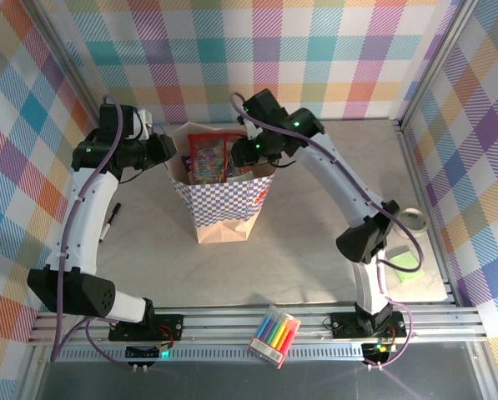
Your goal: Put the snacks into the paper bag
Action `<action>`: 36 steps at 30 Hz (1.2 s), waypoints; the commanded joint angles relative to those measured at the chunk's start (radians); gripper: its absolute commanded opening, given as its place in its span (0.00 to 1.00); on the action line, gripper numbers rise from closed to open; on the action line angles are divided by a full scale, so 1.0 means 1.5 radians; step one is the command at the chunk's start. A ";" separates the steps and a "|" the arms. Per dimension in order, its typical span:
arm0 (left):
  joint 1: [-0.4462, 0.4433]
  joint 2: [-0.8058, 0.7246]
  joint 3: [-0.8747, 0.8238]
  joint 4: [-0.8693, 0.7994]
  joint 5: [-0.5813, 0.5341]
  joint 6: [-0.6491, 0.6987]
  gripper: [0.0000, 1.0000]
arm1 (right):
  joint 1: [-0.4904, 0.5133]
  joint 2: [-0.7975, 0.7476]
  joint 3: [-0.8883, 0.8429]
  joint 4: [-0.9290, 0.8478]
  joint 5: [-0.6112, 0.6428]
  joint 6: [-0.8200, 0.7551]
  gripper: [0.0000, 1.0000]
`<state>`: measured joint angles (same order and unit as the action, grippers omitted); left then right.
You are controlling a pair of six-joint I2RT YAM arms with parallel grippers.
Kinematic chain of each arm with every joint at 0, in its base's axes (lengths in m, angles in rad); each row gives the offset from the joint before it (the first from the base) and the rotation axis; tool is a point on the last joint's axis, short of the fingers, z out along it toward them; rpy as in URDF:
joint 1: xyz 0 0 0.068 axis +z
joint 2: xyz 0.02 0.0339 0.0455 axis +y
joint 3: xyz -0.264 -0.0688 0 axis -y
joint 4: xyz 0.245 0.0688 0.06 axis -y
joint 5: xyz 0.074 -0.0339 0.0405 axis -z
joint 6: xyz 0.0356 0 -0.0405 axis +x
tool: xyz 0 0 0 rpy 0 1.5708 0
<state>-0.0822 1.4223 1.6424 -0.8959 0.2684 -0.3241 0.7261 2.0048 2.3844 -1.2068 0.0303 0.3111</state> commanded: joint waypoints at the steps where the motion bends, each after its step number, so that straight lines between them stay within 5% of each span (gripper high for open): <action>1: 0.006 0.008 0.035 -0.028 -0.010 0.006 0.33 | 0.003 -0.075 0.017 -0.013 0.051 0.027 0.53; 14: 0.005 0.018 0.049 -0.042 -0.032 0.014 0.32 | 0.003 -0.221 -0.118 -0.009 0.219 0.073 0.62; 25: 0.005 0.030 0.053 -0.028 -0.032 0.014 0.31 | -0.029 -0.083 -0.037 0.001 0.162 0.060 0.64; 27: 0.005 0.038 0.059 -0.027 -0.032 0.017 0.30 | -0.041 -0.042 0.007 -0.009 0.155 0.066 0.54; 31: 0.005 0.065 0.087 -0.029 -0.020 0.023 0.15 | -0.056 0.031 0.126 -0.035 0.136 0.053 0.02; 36: -0.002 0.113 0.177 -0.051 0.020 0.025 0.02 | -0.057 0.014 0.177 0.030 0.097 0.018 0.00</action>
<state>-0.0826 1.5692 1.8164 -0.9604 0.2466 -0.2939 0.6353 2.0815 2.5717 -1.2316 0.2234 0.3801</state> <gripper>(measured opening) 0.072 0.062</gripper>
